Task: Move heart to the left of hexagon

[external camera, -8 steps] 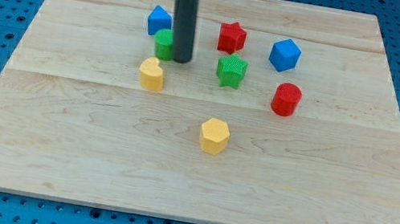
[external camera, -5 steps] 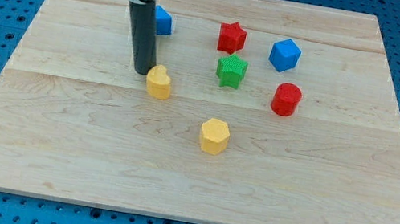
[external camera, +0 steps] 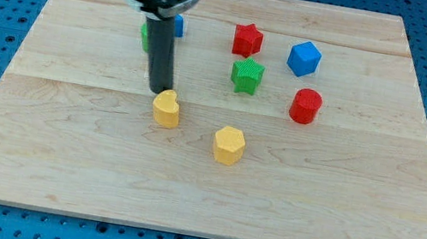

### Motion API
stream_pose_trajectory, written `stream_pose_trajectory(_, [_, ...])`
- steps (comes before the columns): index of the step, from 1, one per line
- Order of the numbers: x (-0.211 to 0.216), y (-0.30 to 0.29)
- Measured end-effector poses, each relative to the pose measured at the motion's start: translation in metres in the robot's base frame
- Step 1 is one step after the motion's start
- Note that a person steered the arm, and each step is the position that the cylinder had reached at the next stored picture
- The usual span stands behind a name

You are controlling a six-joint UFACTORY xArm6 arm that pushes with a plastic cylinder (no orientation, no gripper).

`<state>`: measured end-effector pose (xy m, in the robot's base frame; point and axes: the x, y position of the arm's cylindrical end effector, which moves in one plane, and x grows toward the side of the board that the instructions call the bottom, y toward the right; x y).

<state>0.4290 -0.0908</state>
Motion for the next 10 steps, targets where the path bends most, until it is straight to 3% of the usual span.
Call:
stream_pose_trajectory(2, [0.028, 0.012])
stream_pose_trajectory(7, [0.034, 0.042])
stream_pose_trajectory(10, [0.009, 0.018])
